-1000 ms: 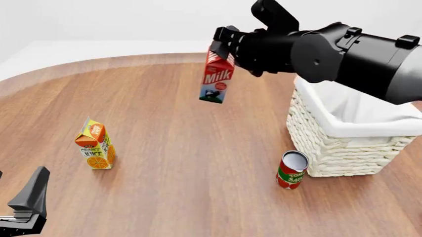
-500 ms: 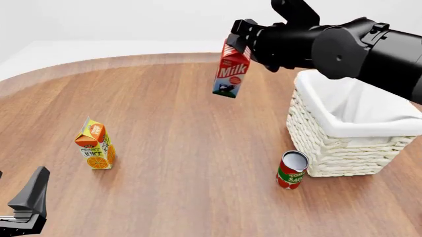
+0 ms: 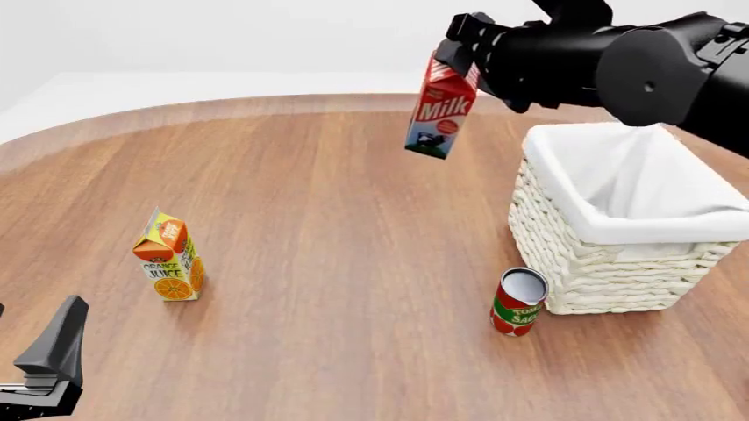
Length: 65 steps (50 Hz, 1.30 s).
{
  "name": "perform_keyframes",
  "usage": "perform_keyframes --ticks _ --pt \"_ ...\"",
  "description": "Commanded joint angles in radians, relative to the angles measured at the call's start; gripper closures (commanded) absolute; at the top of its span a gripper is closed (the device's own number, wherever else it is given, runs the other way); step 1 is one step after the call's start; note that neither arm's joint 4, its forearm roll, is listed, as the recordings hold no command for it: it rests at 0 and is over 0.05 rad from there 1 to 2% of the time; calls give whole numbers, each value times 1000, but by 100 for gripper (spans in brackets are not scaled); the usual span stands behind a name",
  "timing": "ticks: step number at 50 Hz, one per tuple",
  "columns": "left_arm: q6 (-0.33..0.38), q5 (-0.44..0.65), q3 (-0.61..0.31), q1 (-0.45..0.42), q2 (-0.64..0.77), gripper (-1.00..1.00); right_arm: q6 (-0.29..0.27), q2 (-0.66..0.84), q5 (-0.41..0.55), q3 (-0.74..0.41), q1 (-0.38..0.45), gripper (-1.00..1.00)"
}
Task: Pick the milk and place it in the basket.
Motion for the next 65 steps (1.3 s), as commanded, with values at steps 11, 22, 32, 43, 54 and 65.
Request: perform_keyframes --ticks 11,22,32,43,54,65 --pt "0 0 0 0 0 -100 -10 -75 15 -11 -72 100" --pt "0 0 0 0 0 -100 -15 -95 24 -15 -113 100" --pt "0 0 0 0 0 -100 -19 -112 35 -28 -156 100" --pt "0 0 0 0 0 -100 -22 -135 42 -26 -190 100" --pt "0 0 0 0 0 -100 -22 -165 49 -9 -220 100" --pt "0 0 0 0 0 -100 -28 -223 81 3 -264 100"
